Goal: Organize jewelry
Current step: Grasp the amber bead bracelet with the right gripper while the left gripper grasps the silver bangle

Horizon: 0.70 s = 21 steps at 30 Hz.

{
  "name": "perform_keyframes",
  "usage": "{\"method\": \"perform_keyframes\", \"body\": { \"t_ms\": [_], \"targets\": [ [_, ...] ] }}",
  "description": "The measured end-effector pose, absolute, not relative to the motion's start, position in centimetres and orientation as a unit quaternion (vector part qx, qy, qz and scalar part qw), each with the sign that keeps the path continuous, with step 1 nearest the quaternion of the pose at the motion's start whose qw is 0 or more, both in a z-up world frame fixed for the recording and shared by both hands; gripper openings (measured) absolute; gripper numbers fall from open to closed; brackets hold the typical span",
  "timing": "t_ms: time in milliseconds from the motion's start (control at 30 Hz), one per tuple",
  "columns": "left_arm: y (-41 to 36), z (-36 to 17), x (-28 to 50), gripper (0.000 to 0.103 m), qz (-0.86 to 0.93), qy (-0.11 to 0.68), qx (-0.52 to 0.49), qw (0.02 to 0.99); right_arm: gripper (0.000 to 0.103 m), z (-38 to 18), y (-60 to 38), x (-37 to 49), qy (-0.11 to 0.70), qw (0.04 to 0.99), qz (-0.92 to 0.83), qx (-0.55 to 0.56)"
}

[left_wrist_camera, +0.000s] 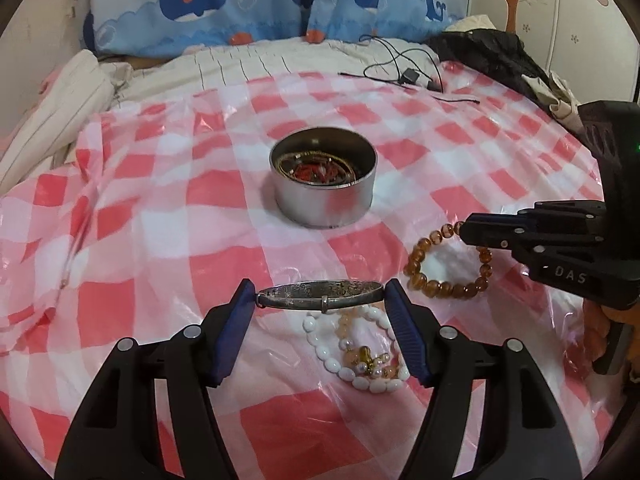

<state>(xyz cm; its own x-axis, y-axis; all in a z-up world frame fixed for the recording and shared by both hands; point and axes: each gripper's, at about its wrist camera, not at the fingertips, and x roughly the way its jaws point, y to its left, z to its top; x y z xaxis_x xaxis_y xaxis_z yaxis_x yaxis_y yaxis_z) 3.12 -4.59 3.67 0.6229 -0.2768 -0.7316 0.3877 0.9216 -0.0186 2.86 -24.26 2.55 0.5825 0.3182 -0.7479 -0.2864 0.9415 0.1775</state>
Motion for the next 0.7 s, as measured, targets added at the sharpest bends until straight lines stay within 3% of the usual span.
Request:
{"method": "perform_keyframes", "body": {
  "t_ms": [333, 367, 433, 633, 700],
  "targets": [
    [-5.0, 4.7, 2.5, 0.062, -0.188, 0.37, 0.082, 0.906, 0.012, 5.0, -24.8, 2.1, 0.371, 0.907, 0.194, 0.048],
    [-5.0, 4.8, 2.4, 0.058, -0.189, 0.368, 0.081, 0.907, 0.012, 5.1, -24.8, 2.1, 0.368, 0.908, 0.196, 0.053],
    [-4.9, 5.0, 2.6, 0.024, -0.183, 0.372, 0.082, 0.906, 0.012, 5.3, -25.0, 2.1, 0.361, 0.908, 0.202, 0.061],
    [-4.0, 4.4, 3.1, 0.025, -0.183, 0.396, 0.082, 0.896, 0.012, 5.5, -25.0, 2.2, 0.359, 0.907, 0.209, 0.067],
    [-3.7, 4.2, 3.2, 0.039, -0.187, 0.402, 0.078, 0.893, 0.012, 5.4, -25.1, 2.3, 0.36, 0.908, 0.206, 0.068]
  ]
}}
